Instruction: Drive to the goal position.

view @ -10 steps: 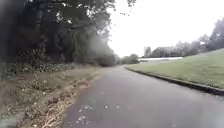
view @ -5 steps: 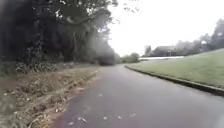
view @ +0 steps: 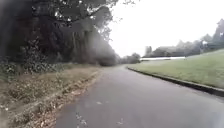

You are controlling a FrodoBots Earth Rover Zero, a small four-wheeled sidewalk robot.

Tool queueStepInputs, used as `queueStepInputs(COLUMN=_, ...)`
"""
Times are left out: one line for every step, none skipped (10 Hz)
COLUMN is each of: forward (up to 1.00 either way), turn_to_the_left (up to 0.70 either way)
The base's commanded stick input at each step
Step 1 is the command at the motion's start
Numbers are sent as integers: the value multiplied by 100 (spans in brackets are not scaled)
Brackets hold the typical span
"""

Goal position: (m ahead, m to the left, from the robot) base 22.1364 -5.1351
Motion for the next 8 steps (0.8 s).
queueStepInputs(forward=70, turn_to_the_left=0)
queueStepInputs(forward=70, turn_to_the_left=0)
queueStepInputs(forward=70, turn_to_the_left=0)
queueStepInputs(forward=70, turn_to_the_left=0)
queueStepInputs(forward=70, turn_to_the_left=0)
queueStepInputs(forward=70, turn_to_the_left=0)
queueStepInputs(forward=70, turn_to_the_left=0)
queueStepInputs(forward=70, turn_to_the_left=0)
